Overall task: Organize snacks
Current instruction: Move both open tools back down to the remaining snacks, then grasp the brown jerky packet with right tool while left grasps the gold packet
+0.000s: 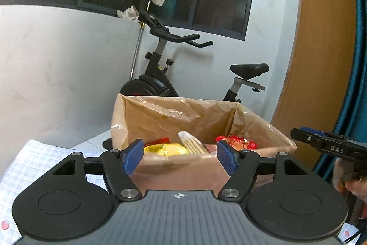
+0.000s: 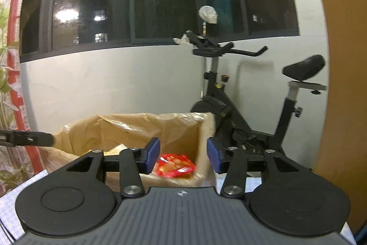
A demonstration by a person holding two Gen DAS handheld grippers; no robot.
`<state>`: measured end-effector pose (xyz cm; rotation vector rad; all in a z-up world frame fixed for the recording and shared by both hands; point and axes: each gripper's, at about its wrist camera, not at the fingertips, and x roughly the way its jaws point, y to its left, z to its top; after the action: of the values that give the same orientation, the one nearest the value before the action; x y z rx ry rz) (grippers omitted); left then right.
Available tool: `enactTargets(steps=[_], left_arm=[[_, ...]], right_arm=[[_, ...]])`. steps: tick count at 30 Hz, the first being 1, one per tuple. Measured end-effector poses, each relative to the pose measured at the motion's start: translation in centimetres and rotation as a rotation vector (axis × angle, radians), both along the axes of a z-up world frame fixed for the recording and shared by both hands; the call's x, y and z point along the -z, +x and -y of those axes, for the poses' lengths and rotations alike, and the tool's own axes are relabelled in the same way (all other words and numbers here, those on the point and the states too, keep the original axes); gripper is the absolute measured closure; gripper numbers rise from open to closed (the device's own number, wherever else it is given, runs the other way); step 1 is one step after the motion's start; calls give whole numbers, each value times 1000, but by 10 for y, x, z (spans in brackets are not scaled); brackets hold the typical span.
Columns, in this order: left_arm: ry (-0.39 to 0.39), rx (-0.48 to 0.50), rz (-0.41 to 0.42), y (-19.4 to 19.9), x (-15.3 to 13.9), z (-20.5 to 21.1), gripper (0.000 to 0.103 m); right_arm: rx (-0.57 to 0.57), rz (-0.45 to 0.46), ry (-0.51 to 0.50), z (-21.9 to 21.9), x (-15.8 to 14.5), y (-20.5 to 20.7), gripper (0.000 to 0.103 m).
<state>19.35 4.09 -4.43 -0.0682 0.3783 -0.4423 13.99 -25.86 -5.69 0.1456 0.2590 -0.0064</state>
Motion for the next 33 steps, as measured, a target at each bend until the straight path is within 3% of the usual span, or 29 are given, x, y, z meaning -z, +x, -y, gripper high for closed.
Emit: enactTargets(steps=[2,5,6,14,19,23,28,33], left_arm=[[16,-7,3,-6,4,3,31],[28,-30,-26,-13,16,6,31],[20,-35,-41,-15,21,6,31],[20,-68,-147,-24,58,11,31],[31,-81,-184,-28,73,10,31],[44,-77,-204,-29,81,13,31],[50,-73,-216,-33,87,17,31],[53,-69,-219,-36,87,17,31]], right_arm=[[23,17,31,6,6,-12,38],[56,47,59,13,17,-33,11],[61,49,68,15,21,-38,9],[101,-129,103,32,71,-55,8],[89,-294,36,30,107,-50,9],[74,-390,56,28,132,-45,13],[141,-450,24,21,141,-28,14],[149,-512,-75,9,147,-8,12]])
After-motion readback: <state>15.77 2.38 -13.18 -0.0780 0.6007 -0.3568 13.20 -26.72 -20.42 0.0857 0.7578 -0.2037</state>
